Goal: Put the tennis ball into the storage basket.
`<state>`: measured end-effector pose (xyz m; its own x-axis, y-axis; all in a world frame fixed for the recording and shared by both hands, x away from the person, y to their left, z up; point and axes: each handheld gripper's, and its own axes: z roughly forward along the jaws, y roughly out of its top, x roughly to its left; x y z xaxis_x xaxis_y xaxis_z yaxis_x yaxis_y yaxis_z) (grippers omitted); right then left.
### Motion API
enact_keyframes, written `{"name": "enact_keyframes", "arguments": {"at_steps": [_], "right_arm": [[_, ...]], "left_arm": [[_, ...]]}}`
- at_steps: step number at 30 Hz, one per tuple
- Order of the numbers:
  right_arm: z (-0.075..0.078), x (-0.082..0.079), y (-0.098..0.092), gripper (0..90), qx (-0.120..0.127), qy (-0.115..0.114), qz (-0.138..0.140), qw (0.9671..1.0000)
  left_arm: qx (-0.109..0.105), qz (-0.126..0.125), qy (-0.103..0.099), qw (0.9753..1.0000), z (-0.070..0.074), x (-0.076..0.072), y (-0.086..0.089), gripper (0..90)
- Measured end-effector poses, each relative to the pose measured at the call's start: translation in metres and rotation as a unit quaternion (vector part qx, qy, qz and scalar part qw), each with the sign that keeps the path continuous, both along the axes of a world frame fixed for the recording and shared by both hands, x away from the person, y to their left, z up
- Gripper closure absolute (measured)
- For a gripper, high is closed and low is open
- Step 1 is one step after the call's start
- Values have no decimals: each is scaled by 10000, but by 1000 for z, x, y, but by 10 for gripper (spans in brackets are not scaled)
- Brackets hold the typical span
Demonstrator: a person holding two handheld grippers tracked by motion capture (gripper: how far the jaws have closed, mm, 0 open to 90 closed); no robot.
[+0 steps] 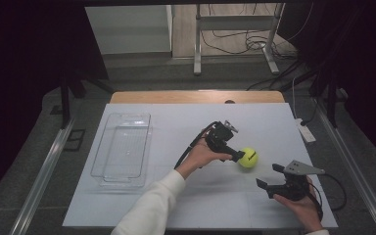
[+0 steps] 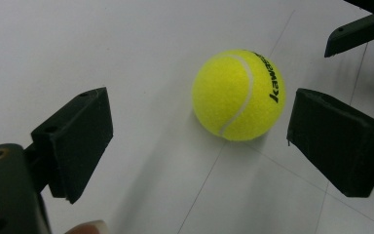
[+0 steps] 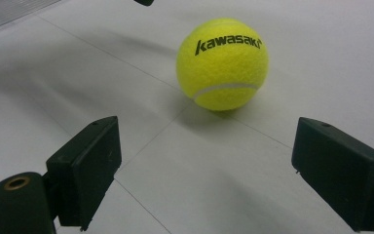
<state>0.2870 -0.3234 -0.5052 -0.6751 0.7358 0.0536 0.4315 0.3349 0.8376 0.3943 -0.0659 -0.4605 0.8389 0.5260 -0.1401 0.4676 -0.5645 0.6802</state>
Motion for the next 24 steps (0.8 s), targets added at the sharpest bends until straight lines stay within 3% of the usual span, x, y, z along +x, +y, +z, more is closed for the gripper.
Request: {"name": "enact_keyframes", "arguments": {"at_steps": [24], "right_arm": [[0,0,-1,107,30,2,1,10000]], "left_arm": [[122,-175,81,9997,-7,5,-24,99]]}}
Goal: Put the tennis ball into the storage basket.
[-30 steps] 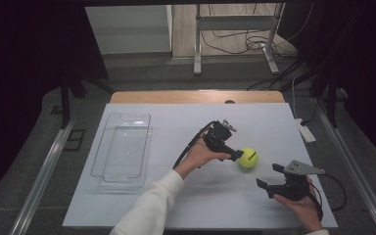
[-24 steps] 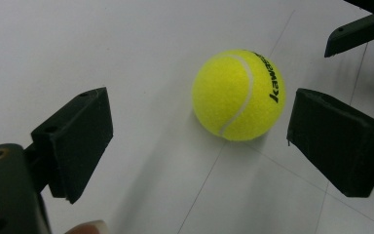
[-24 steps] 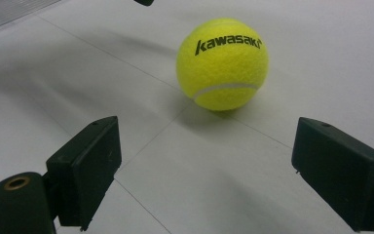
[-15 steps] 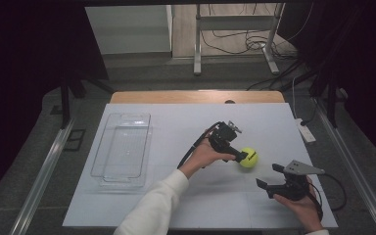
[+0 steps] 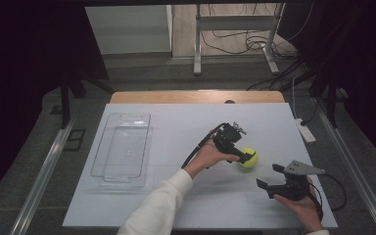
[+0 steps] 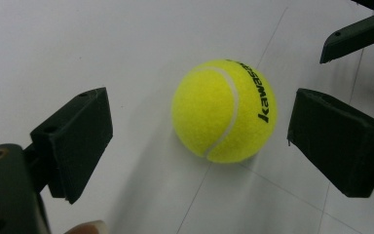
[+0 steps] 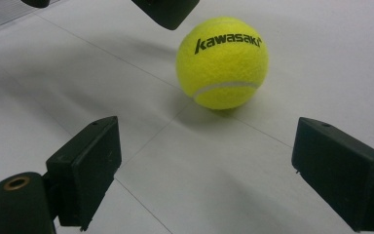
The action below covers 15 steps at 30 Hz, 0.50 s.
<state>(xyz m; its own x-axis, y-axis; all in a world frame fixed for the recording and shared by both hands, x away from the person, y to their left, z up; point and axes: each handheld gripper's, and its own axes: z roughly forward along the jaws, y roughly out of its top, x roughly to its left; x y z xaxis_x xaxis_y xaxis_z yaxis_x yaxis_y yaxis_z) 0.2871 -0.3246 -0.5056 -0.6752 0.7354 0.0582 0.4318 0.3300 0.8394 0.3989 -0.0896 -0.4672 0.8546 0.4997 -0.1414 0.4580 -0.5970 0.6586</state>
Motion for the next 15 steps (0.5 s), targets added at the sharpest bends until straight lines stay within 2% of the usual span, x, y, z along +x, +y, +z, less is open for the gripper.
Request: {"name": "enact_keyframes", "arguments": {"at_steps": [15], "right_arm": [[0,0,0,107,-18,7,12,10000]], "left_arm": [[28,-29,40,10000,-3,4,-11,101]]}}
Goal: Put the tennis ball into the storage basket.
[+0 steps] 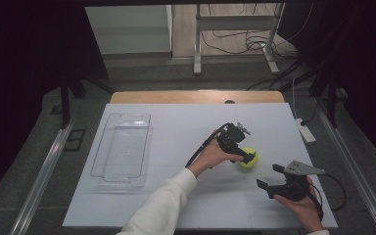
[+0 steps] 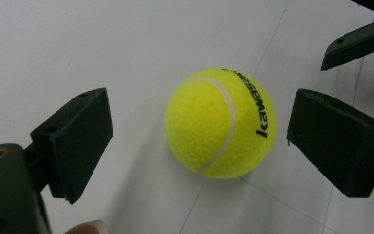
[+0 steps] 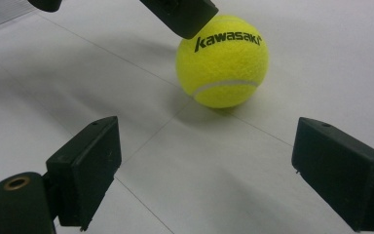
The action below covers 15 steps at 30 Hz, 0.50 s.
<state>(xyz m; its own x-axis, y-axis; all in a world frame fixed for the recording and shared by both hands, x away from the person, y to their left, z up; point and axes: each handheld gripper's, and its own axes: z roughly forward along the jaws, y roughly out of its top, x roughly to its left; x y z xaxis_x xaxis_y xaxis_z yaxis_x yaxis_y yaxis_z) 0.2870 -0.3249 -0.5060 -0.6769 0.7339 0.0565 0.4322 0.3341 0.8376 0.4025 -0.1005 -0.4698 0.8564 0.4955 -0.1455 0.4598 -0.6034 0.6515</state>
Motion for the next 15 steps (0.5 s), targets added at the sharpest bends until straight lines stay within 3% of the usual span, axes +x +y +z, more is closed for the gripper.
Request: {"name": "enact_keyframes", "arguments": {"at_steps": [15], "right_arm": [[0,0,0,103,5,3,-5,10000]], "left_arm": [[-13,44,50,10000,-3,4,-6,101]]}}
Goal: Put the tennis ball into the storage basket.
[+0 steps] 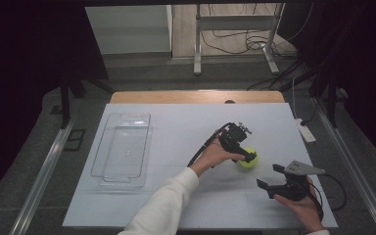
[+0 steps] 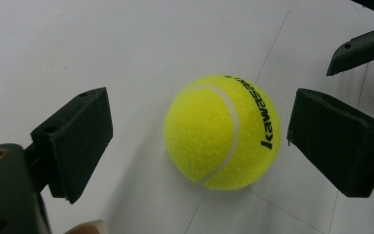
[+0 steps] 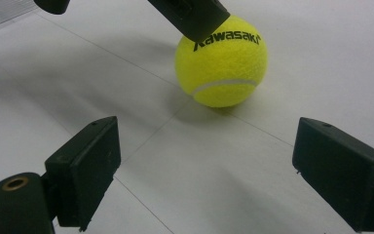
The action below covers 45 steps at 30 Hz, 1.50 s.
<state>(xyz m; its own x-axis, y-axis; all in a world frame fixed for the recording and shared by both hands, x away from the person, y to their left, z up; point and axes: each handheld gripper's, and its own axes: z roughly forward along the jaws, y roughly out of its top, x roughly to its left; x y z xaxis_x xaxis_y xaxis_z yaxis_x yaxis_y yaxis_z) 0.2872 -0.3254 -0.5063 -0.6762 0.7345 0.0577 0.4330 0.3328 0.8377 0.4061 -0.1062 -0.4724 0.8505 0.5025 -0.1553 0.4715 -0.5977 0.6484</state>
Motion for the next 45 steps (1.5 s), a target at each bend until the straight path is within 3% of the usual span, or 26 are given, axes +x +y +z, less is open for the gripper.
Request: {"name": "enact_keyframes", "arguments": {"at_steps": [23,38,45], "right_arm": [[0,0,0,102,-29,7,11,10000],[-1,0,-1,101,-36,7,7,10000],[-1,0,-1,101,-32,7,8,10000]], "left_arm": [[203,-56,129,9997,-13,3,-20,85],[498,-135,264,9983,-24,4,-28,84],[467,-229,403,9978,-25,3,-29,192]]}}
